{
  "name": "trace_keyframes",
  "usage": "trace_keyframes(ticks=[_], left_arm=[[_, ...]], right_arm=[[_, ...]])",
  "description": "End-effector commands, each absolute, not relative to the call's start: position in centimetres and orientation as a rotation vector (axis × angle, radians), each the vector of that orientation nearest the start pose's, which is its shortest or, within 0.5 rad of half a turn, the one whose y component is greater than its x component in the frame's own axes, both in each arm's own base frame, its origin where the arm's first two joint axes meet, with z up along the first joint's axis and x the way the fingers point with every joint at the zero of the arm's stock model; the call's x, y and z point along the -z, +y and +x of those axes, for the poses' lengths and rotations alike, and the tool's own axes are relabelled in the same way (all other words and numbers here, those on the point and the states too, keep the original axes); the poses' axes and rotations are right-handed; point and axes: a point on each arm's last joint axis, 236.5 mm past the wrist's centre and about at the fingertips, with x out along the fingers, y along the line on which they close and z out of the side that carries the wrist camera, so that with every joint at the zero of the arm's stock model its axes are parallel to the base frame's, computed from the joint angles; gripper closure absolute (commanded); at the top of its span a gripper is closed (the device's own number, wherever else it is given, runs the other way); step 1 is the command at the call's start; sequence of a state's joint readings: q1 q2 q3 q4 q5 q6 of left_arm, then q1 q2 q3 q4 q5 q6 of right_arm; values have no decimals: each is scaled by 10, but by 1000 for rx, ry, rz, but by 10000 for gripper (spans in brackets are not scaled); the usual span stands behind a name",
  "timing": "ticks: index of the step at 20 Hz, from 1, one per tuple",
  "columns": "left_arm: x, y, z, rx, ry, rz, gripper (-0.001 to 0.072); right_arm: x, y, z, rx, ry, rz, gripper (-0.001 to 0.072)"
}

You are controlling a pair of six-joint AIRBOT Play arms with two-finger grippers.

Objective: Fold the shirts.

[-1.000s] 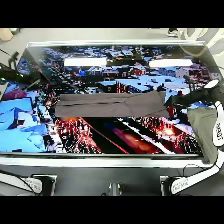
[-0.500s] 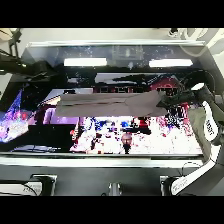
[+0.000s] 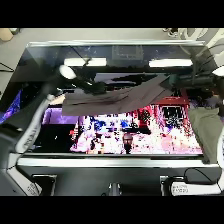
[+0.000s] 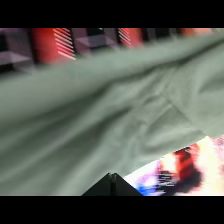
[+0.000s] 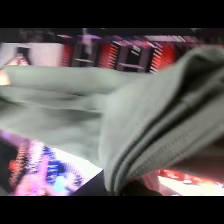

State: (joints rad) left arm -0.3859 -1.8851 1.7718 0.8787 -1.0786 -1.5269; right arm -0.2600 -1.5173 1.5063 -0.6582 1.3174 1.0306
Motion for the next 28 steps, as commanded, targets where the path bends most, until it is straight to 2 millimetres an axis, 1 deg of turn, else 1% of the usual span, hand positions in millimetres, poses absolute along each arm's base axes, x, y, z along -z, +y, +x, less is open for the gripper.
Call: trace_keyframes(ticks=[1, 3, 4, 6, 7, 8, 9, 10, 11, 12, 13, 14, 15, 16, 17, 18, 19, 20, 21, 22, 24, 25, 26, 27, 28], left_arm=[[40, -427, 429, 784, 1367, -654, 679], [45, -465, 415, 812, 1392, -786, 680], [47, -481, 407, 818, 1400, -826, 680], [53, -510, 390, 825, 1412, -873, 680], [54, -521, 384, 824, 1406, -891, 680], [54, -528, 382, 826, 1387, -891, 680], [51, -530, 383, 838, 1363, -876, 681], [46, -525, 389, 851, 1336, -852, 682], [40, -510, 400, 853, 1298, -792, 682], [30, -486, 417, 841, 1253, -706, 683], [17, -456, 436, 817, 1211, -628, 683], [-1, -421, 456, 783, 1162, -552, 682], [-26, -379, 477, 737, 1098, -478, 682], [-57, -333, 497, 683, 1026, -425, 682], [-90, -291, 511, 630, 954, -393, 682], [-128, -248, 521, 572, 872, -376, 682], [-164, -210, 524, 525, 796, -374, 681], [-201, -175, 521, 482, 722, -381, 681], [-233, -147, 514, 447, 657, -385, 681], [-263, -122, 504, 416, 596, -380, 681], [-310, -91, 477, 380, 499, -353, 681], [-327, -83, 465, 369, 467, -343, 681], [-341, -79, 453, 365, 441, -336, 681], [-351, -79, 443, 368, 422, -322, 681], [-358, -80, 435, 376, 409, -307, 681]], right_arm=[[-185, 81, 424, -707, 851, 368, 689], [-210, 89, 400, -729, 832, 339, 688], [-220, 91, 390, -737, 820, 321, 688], [-238, 95, 377, -735, 788, 302, 688], [-244, 96, 372, -731, 775, 298, 688], [-248, 97, 368, -731, 770, 295, 688], [-248, 98, 367, -731, 775, 294, 688], [-244, 95, 368, -722, 788, 292, 688], [-238, 94, 371, -718, 802, 293, 688], [-230, 95, 377, -716, 819, 296, 688], [-221, 103, 386, -726, 831, 299, 688], [-212, 115, 397, -742, 837, 303, 688], [-201, 134, 410, -769, 837, 306, 688], [-191, 159, 421, -805, 835, 312, 688], [-178, 189, 431, -849, 835, 326, 688], [-163, 221, 439, -891, 840, 348, 688], [-147, 252, 444, -927, 847, 369, 687], [-129, 284, 448, -957, 858, 400, 687], [-110, 311, 450, -980, 873, 441, 687], [-92, 335, 450, -1001, 895, 486, 686], [-58, 370, 449, -1016, 943, 581, 685], [-45, 381, 449, -1015, 960, 618, 685], [-35, 388, 452, -1001, 971, 657, 662], [-28, 392, 454, -986, 975, 679, 565], [-24, 393, 456, -976, 978, 682, 351]])
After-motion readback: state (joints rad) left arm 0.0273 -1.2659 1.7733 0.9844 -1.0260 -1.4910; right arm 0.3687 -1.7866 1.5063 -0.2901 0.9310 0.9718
